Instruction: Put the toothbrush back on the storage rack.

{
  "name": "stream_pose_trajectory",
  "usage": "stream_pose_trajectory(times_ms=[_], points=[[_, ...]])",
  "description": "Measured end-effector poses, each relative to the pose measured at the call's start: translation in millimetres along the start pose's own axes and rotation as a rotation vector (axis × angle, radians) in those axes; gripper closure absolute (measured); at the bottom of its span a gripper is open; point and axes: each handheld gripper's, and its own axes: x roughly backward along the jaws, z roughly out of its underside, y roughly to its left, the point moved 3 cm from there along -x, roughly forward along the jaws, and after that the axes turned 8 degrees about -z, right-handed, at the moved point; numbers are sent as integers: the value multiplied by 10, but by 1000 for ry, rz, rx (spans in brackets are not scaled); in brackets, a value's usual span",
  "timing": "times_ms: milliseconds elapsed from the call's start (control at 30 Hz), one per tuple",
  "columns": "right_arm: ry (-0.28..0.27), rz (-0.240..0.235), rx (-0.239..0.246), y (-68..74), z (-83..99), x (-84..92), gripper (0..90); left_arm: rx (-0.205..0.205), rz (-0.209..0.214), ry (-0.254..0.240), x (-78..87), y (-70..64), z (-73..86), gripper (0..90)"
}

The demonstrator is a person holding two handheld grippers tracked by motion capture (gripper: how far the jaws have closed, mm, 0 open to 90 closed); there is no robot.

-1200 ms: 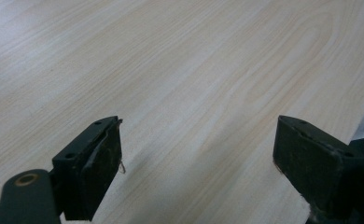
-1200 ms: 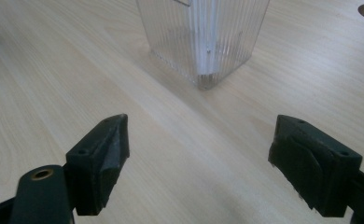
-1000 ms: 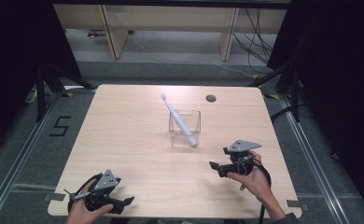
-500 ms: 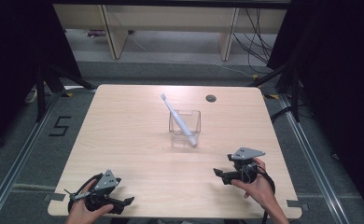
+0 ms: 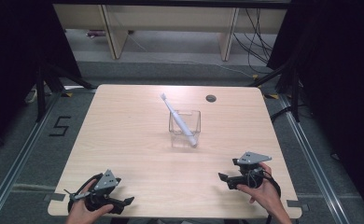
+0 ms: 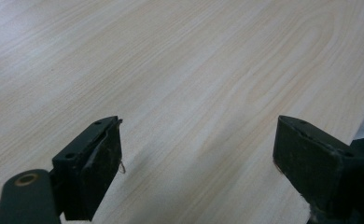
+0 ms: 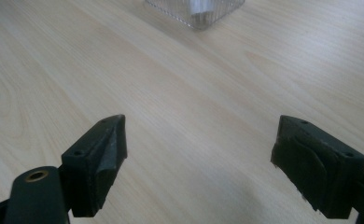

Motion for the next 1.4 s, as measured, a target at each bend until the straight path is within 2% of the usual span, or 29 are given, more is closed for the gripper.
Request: stream_pose_trajectory(times_ms=[33,67,133,167,200,233,267,300,367,433,500,567,600,700,833,933,1000,1133,1233,1300,1333,1367,1400], points=[[8,6,-23,13,18,16,180,-2,0,1,2,1,0,151],[5,9,-14,0,29,24,180,-1,0,0,2,1,-1,151],[9,4,-25,3,56,34,182,0,0,0,2,1,0,151],[8,8,-9,-12,66,36,182,-2,0,2,1,1,0,151],[11,7,-38,8,85,40,182,-2,0,2,1,0,0,151],[6,7,-16,-12,89,40,182,-3,0,2,1,0,0,151],[15,8,-58,16,108,51,182,-3,1,3,1,0,1,151],[14,10,-18,-14,108,52,182,-2,0,2,0,0,1,151],[22,8,-31,-3,133,57,182,-1,-1,1,0,0,0,151],[15,18,2,-21,135,62,184,-4,0,2,2,1,-1,151],[25,17,-26,12,142,63,185,-4,-1,2,2,2,-1,151],[30,23,-33,28,148,62,185,-5,-1,2,2,1,-1,151],[24,21,13,-2,143,54,185,-4,-1,1,3,1,-1,151],[36,22,5,11,146,64,185,-22,-3,12,10,15,1,151],[40,24,26,5,149,62,185,-14,-1,9,5,6,2,151],[42,16,7,26,149,54,185,-16,-2,10,6,9,1,151],[42,6,20,22,145,47,185,-13,-2,8,5,7,1,151],[36,21,47,8,141,47,185,-24,-3,13,8,13,1,151],[59,15,4,48,140,65,185,-14,-1,9,6,6,1,151],[42,20,32,25,133,57,184,-16,-2,12,5,6,2,151],[57,13,9,43,144,59,185,-16,-2,12,5,5,2,151],[42,25,34,20,139,51,185,-20,-1,14,7,7,2,151],[42,26,33,19,138,52,185,-26,-3,17,8,12,2,151]])
